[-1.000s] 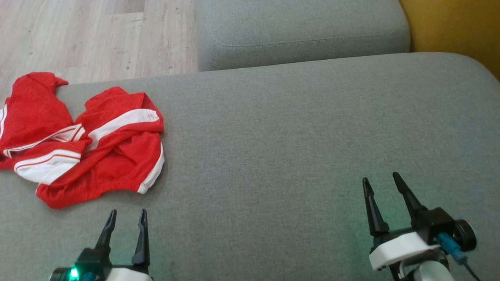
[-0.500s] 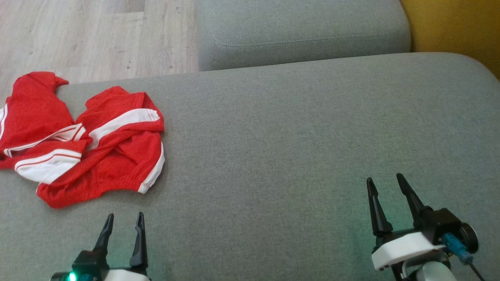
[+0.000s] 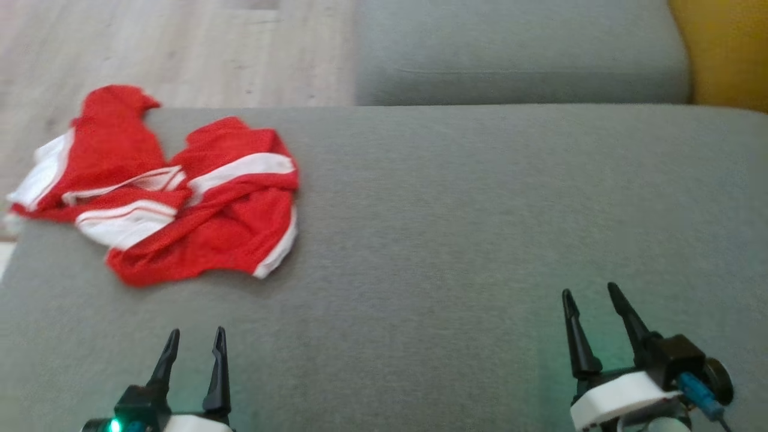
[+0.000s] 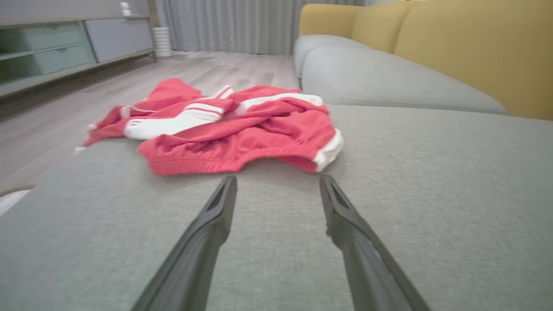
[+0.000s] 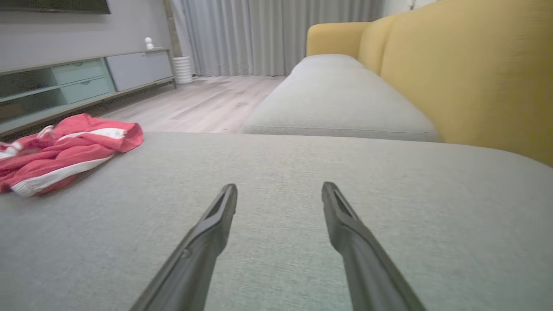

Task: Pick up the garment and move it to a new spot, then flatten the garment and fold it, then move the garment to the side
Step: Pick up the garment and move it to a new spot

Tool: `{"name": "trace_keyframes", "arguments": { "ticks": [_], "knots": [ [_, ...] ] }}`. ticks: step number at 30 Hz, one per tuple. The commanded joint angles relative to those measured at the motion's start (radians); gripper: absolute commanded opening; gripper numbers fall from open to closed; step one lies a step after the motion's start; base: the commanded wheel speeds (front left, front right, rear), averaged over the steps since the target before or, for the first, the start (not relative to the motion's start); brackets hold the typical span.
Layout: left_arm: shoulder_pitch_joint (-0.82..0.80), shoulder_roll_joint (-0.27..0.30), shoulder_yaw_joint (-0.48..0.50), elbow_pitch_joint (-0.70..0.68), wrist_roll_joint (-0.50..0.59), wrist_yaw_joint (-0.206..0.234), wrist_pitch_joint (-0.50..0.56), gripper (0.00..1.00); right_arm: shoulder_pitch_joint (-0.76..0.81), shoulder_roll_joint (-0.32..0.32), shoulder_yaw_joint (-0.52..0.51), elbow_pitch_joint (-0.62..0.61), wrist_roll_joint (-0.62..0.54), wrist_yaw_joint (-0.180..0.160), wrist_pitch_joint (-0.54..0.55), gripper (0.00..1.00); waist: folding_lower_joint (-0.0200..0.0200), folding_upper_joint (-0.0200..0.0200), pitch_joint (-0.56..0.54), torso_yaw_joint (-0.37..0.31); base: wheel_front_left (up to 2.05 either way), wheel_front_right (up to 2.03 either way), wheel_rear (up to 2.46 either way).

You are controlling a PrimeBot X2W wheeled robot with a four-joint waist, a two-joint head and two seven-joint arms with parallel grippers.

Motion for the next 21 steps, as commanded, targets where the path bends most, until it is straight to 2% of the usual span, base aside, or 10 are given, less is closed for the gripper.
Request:
{"name": "trace_keyframes", "arguments": {
  "ticks": [1, 6, 9, 16, 21],
  "knots": [
    [-0.029, 0.006, 0.032, -0.021, 0.003, -0.003, -0.012, 1.0, -0.027, -0.009, 0.034, -0.033, 0.006, -0.001, -0.014, 1.0, 0.0, 0.0, -0.009, 0.084, 0.0, 0.0, 0.0],
    [-0.003, 0.006, 0.037, -0.024, 0.003, -0.002, -0.012, 1.0, -0.042, -0.009, 0.071, -0.027, 0.008, -0.001, -0.014, 1.0, 0.0, 0.0, -0.013, 0.164, 0.0, 0.0, 0.0],
    [0.002, 0.009, 0.042, -0.03, -0.001, -0.003, -0.012, 1.0, -0.057, -0.009, 0.089, -0.026, 0.002, -0.001, -0.014, 1.0, 0.0, 0.0, -0.002, 0.185, 0.0, 0.0, 0.0],
    [-0.06, -0.005, 0.008, -0.053, -0.011, -0.012, -0.012, 1.0, -0.103, -0.009, 0.1, -0.037, -0.026, -0.001, -0.014, 1.0, 0.0, 0.0, 0.079, 0.186, 0.0, 0.0, 0.0],
    [-0.227, -0.011, -0.094, -0.023, -0.018, -0.027, 0.005, 1.0, -0.16, -0.027, 0.105, -0.052, -0.059, -0.001, -0.014, 1.0, 0.0, 0.0, 0.197, 0.173, 0.0, 0.0, 0.0]
  ]
}}
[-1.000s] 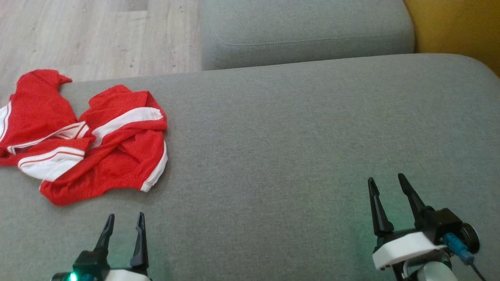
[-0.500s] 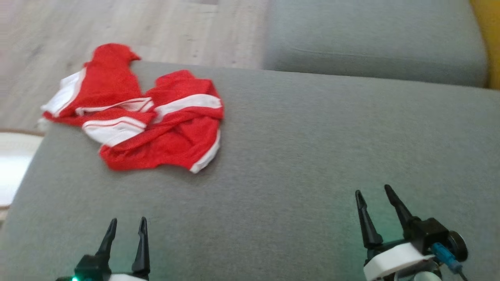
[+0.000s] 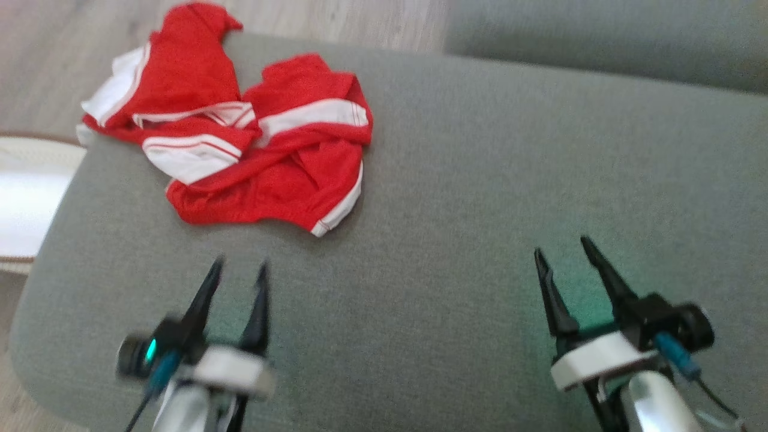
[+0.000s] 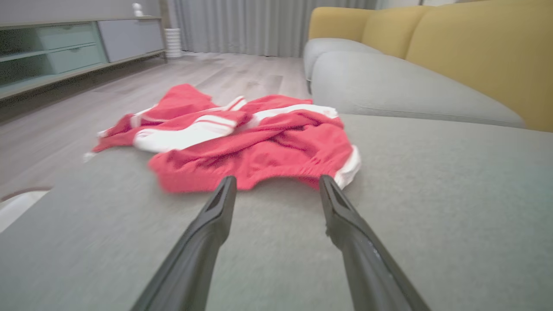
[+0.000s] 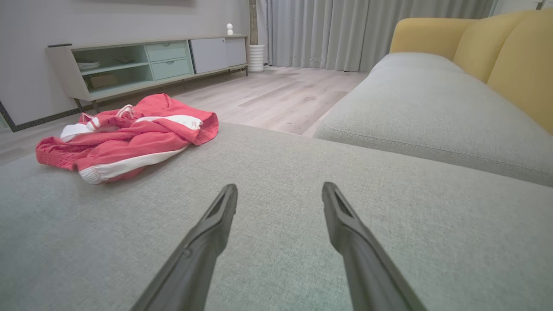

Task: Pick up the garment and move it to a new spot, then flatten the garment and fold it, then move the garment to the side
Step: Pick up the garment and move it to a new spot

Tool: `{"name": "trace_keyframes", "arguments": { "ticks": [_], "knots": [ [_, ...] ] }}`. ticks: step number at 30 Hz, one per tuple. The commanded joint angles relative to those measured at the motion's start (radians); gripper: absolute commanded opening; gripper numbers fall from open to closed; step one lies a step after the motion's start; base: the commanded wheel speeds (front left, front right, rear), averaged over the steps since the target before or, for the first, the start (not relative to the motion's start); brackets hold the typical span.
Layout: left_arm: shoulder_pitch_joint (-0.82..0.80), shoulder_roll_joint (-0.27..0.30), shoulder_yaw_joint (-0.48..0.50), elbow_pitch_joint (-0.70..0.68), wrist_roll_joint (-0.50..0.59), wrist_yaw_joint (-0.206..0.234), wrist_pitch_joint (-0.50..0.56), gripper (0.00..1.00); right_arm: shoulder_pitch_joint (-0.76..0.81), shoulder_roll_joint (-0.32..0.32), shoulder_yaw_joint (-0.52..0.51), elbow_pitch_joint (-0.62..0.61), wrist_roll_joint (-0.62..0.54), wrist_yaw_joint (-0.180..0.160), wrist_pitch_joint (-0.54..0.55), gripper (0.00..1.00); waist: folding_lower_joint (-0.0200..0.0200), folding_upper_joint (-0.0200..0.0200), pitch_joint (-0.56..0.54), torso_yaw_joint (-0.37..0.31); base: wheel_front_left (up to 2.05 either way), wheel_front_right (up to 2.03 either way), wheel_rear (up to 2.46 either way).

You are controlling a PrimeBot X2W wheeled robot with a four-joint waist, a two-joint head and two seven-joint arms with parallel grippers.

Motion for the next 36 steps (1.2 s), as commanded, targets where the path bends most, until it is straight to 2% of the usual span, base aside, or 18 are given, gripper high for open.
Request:
{"name": "trace_keyframes", "arguments": {
  "ticks": [1, 10, 15, 20, 21, 22, 25, 29, 36],
  "knots": [
    [-0.087, -0.002, 0.009, -0.023, -0.002, -0.006, 0.002, 1.0, -0.06, -0.019, 0.025, -0.04, -0.008, -0.001, -0.013, 1.0, -0.0001, 0.0, 0.075, -0.012, 0.0, 0.0, 0.0],
    [-0.478, 0.0, -0.168, 0.121, -0.057, -0.011, 0.092, 1.0, -0.206, -0.063, 0.054, -0.073, -0.031, -0.001, -0.013, 1.0, -0.0001, 0.0, 0.308, -0.046, 0.0, 0.0, 0.0],
    [-0.599, 0.028, -0.19, 0.284, -0.075, -0.011, 0.201, 1.0, -0.246, -0.067, 0.062, -0.081, -0.025, -0.001, -0.013, 1.0, -0.0001, 0.0, 0.357, -0.074, 0.0, 0.0, 0.0],
    [-0.66, 0.046, -0.195, 0.415, -0.086, -0.011, 0.281, 1.0, -0.257, -0.063, 0.056, -0.083, -0.02, -0.001, -0.013, 1.0, -0.0001, 0.0, 0.357, -0.095, 0.0, 0.0, 0.0],
    [-0.666, 0.047, -0.196, 0.434, -0.093, -0.011, 0.289, 0.83, -0.256, -0.061, 0.055, -0.083, -0.019, -0.001, -0.013, 1.0, -0.0001, 0.0, 0.352, -0.099, 0.0, 0.0, 0.0],
    [-0.669, 0.048, -0.198, 0.449, -0.099, -0.011, 0.294, 0.0, -0.255, -0.058, 0.054, -0.082, -0.019, -0.001, -0.013, 1.0, -0.0001, 0.0, 0.347, -0.102, 0.0, 0.0, 0.0],
    [-0.669, 0.047, -0.213, 0.464, -0.131, -0.011, 0.289, 0.0, -0.248, -0.05, 0.053, -0.078, -0.016, -0.001, -0.013, 1.0, -0.0001, 0.0, 0.324, -0.107, 0.0, 0.0, 0.0],
    [-0.648, 0.039, -0.254, 0.42, -0.181, -0.011, 0.258, 0.0, -0.224, -0.039, 0.053, -0.067, -0.01, -0.001, -0.013, 1.0, -0.0001, 0.0, 0.271, -0.112, 0.0, 0.0, 0.0],
    [-0.566, 0.047, -0.368, 0.187, -0.279, -0.011, 0.261, 0.0, -0.169, -0.017, 0.056, -0.057, 0.006, -0.001, -0.013, 1.0, -0.0001, 0.0, 0.151, -0.14, 0.0, 0.0, 0.0]
  ]
}}
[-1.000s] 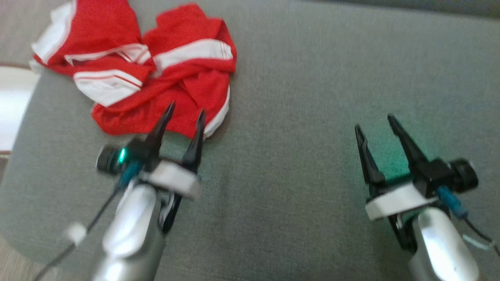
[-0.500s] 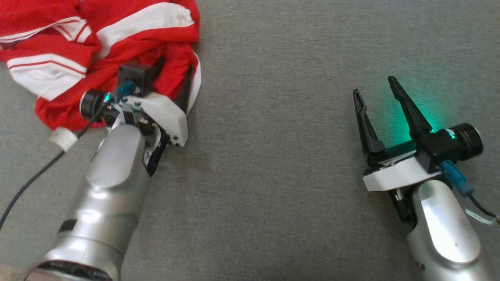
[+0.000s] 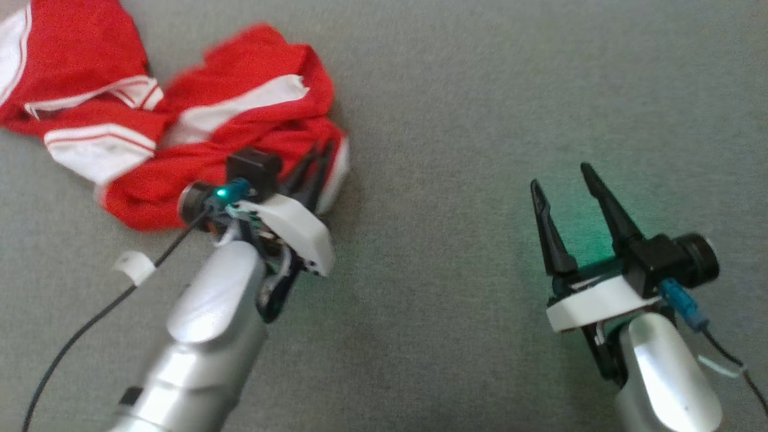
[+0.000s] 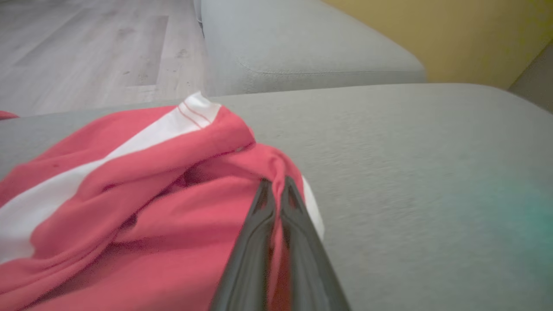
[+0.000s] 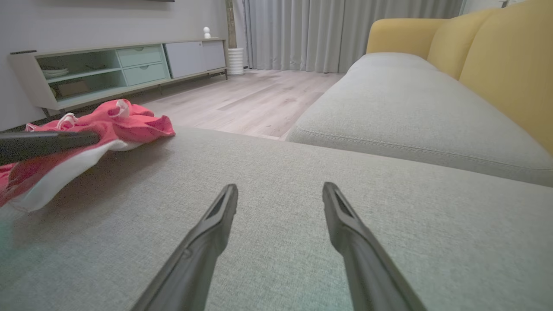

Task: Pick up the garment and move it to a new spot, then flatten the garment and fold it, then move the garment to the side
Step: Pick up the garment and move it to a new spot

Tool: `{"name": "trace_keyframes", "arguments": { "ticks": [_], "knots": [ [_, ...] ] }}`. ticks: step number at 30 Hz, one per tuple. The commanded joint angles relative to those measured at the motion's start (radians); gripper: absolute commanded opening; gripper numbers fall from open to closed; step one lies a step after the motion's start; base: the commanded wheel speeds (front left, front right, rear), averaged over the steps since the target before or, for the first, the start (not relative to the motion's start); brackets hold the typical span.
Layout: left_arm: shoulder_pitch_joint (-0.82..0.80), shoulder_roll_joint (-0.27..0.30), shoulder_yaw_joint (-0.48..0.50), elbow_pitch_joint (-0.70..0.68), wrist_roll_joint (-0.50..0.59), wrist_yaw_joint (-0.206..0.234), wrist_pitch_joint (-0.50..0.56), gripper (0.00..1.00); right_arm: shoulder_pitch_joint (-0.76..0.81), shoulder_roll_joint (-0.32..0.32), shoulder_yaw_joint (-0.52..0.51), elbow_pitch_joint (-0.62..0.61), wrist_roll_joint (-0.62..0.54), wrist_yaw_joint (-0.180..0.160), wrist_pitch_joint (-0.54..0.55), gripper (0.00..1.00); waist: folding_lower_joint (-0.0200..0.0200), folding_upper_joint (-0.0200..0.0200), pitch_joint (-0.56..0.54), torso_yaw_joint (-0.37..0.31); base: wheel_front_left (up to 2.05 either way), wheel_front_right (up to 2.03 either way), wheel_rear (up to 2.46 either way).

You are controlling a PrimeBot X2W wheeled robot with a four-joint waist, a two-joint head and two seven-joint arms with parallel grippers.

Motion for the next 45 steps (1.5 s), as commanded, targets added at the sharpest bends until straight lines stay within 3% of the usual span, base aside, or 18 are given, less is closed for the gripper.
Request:
{"name": "trace_keyframes", "arguments": {
  "ticks": [1, 9, 17, 24, 29, 30, 34, 35, 36, 37, 45],
  "knots": [
    [0.004, 0.034, -0.022, -0.13, -0.044, 0.002, 0.014, 0.0, 0.02, 0.016, 0.025, -0.026, 0.011, -0.001, -0.006, 1.0, 0.0001, 0.0, -0.073, -0.028, 0.0, 0.0, 0.0],
    [0.157, 0.067, -0.141, -0.617, -0.195, 0.002, 0.175, 0.0, 0.067, 0.027, 0.035, -0.028, 0.025, -0.001, -0.006, 1.0, 0.0001, 0.0, -0.151, -0.133, 0.0, 0.0, 0.0],
    [0.214, 0.064, -0.18, -0.828, -0.305, 0.011, 0.297, 0.0, 0.061, 0.029, 0.051, -0.047, 0.049, -0.001, -0.006, 1.0, 0.0001, 0.0, -0.13, -0.253, 0.0, 0.0, 0.0],
    [0.168, 0.04, -0.144, -0.722, -0.361, 0.037, 0.335, 0.0, 0.051, 0.029, 0.066, -0.07, 0.093, -0.001, -0.006, 1.0, 0.0001, 0.0, -0.079, -0.371, 0.0, 0.0, 0.0],
    [0.073, 0.061, -0.079, -0.515, -0.308, 0.082, 0.292, 0.0, 0.042, 0.029, 0.074, -0.078, 0.111, -0.001, -0.006, 1.0, 0.0001, 0.0, -0.047, -0.435, 0.0, 0.0, 0.0],
    [0.041, 0.067, -0.044, -0.423, -0.303, 0.102, 0.264, 0.0, 0.041, 0.029, 0.071, -0.081, 0.116, -0.001, -0.006, 1.0, 0.0001, 0.0, -0.039, -0.451, 0.0, 0.0, 0.0],
    [-0.007, 0.08, 0.008, -0.254, -0.285, 0.132, 0.188, 0.0, 0.042, 0.029, 0.068, -0.083, 0.116, -0.001, -0.006, 1.0, 0.0001, 0.0, -0.032, -0.466, 0.0, 0.0, 0.0],
    [-0.015, 0.08, 0.018, -0.219, -0.281, 0.138, 0.161, 0.17, 0.043, 0.029, 0.067, -0.084, 0.115, -0.001, -0.006, 1.0, 0.0001, 0.0, -0.032, -0.466, 0.0, 0.0, 0.0],
    [-0.02, 0.078, 0.025, -0.185, -0.278, 0.142, 0.137, 0.72, 0.045, 0.029, 0.065, -0.084, 0.114, -0.001, -0.006, 1.0, 0.0001, 0.0, -0.033, -0.466, 0.0, 0.0, 0.0],
    [-0.024, 0.075, 0.029, -0.154, -0.275, 0.143, 0.115, 1.0, 0.047, 0.029, 0.062, -0.084, 0.112, -0.001, -0.006, 1.0, 0.0001, 0.0, -0.035, -0.463, 0.0, 0.0, 0.0],
    [0.019, 0.061, 0.034, -0.056, -0.249, 0.118, -0.091, 1.0, 0.067, 0.029, 0.033, -0.082, 0.071, -0.001, -0.006, 1.0, 0.0001, 0.0, -0.098, -0.413, 0.0, 0.0, 0.0]
  ]
}}
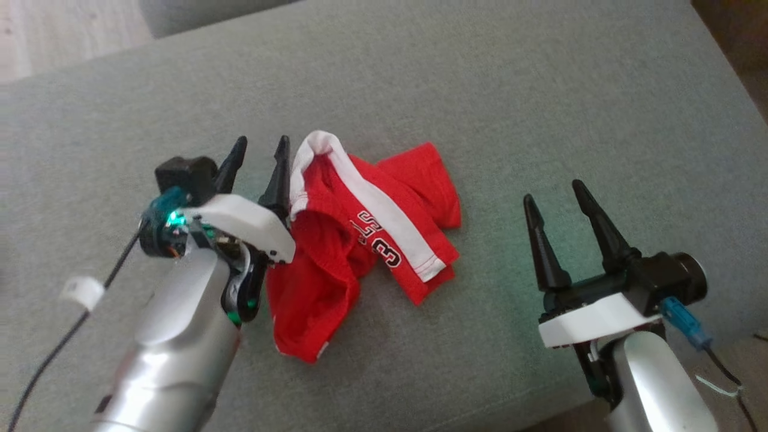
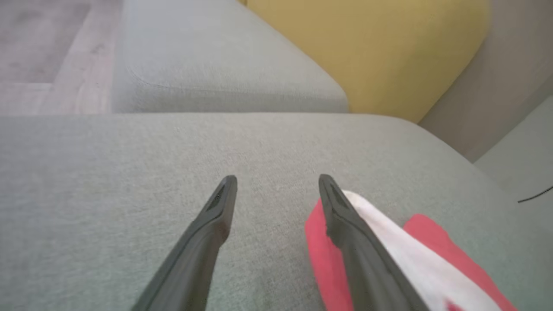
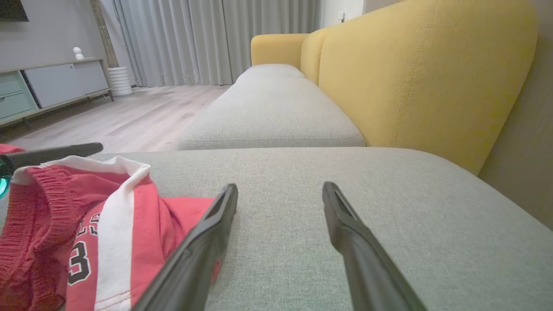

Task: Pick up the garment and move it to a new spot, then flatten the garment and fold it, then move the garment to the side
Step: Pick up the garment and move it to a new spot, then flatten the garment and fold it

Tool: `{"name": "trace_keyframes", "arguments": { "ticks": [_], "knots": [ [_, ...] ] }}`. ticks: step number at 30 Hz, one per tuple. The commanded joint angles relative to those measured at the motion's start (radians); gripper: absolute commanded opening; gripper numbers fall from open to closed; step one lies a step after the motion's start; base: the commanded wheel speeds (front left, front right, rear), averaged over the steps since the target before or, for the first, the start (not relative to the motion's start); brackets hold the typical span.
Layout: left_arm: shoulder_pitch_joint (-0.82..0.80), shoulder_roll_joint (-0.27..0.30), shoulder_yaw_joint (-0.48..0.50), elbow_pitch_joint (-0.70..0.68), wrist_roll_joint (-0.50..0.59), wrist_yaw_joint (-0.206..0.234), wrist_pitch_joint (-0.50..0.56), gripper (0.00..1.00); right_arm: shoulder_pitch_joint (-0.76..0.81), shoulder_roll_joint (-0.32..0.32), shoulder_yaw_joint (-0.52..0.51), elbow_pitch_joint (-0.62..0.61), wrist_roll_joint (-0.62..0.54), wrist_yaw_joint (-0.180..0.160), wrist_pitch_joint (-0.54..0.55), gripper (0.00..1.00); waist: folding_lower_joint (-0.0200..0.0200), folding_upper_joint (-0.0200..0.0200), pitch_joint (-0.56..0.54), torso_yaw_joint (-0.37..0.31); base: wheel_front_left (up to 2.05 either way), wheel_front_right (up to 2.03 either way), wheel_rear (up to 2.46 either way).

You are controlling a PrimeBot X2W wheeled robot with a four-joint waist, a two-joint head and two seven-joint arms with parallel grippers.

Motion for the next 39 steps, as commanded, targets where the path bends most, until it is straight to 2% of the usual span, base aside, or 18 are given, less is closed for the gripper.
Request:
{"name": "trace_keyframes", "arguments": {
  "ticks": [1, 3, 5, 12, 17, 21, 24, 29, 39],
  "knots": [
    [0.003, 0.013, 0.037, -0.036, 0.007, -0.001, -0.049, 1.0, -0.003, 0.004, 0.004, -0.037, -0.012, -0.001, -0.006, 1.0, -0.0001, 0.0, -0.031, 0.026, 0.0, 0.0, 0.0],
    [0.042, 0.017, 0.038, -0.057, 0.021, 0.007, -0.116, 1.0, 0.008, 0.004, -0.015, -0.045, -0.03, -0.001, -0.006, 1.0, -0.0001, 0.0, -0.053, 0.046, 0.0, 0.0, 0.0],
    [0.089, 0.026, 0.034, -0.086, 0.053, 0.033, -0.162, 1.0, 0.022, 0.004, -0.037, -0.055, -0.046, -0.001, -0.006, 1.0, -0.0001, 0.0, -0.077, 0.069, 0.0, 0.0, 0.0],
    [0.289, 0.017, 0.06, -0.23, 0.096, 0.099, -0.198, 1.0, 0.063, 0.004, -0.105, -0.072, -0.069, -0.001, -0.006, 1.0, -0.0001, 0.0, -0.129, 0.138, 0.0, 0.0, 0.0],
    [0.474, 0.012, 0.161, -0.362, 0.146, 0.153, -0.199, 1.0, 0.101, 0.004, -0.155, -0.075, -0.071, -0.001, -0.006, 1.0, -0.0001, 0.0, -0.165, 0.186, 0.0, 0.0, 0.0],
    [0.6, 0.013, 0.235, -0.41, 0.211, 0.169, -0.2, 1.0, 0.135, 0.004, -0.177, -0.063, -0.069, -0.001, -0.006, 1.0, -0.0001, 0.0, -0.197, 0.219, 0.0, 0.0, 0.0],
    [0.665, 0.0, 0.283, -0.439, 0.249, 0.156, -0.2, 1.0, 0.16, 0.004, -0.191, -0.058, -0.073, -0.001, -0.006, 1.0, -0.0001, 0.0, -0.214, 0.241, 0.0, 0.0, 0.0],
    [0.714, -0.025, 0.345, -0.485, 0.323, 0.1, -0.2, 1.0, 0.193, 0.004, -0.211, -0.055, -0.072, -0.001, -0.006, 1.0, -0.0001, 0.0, -0.228, 0.267, 0.0, 0.0, 0.0],
    [0.746, -0.067, 0.43, -0.488, 0.412, 0.015, -0.2, 1.0, 0.216, 0.004, -0.201, -0.03, -0.046, -0.001, -0.006, 1.0, -0.0001, 0.0, -0.233, 0.265, 0.0, 0.0, 0.0]
  ]
}}
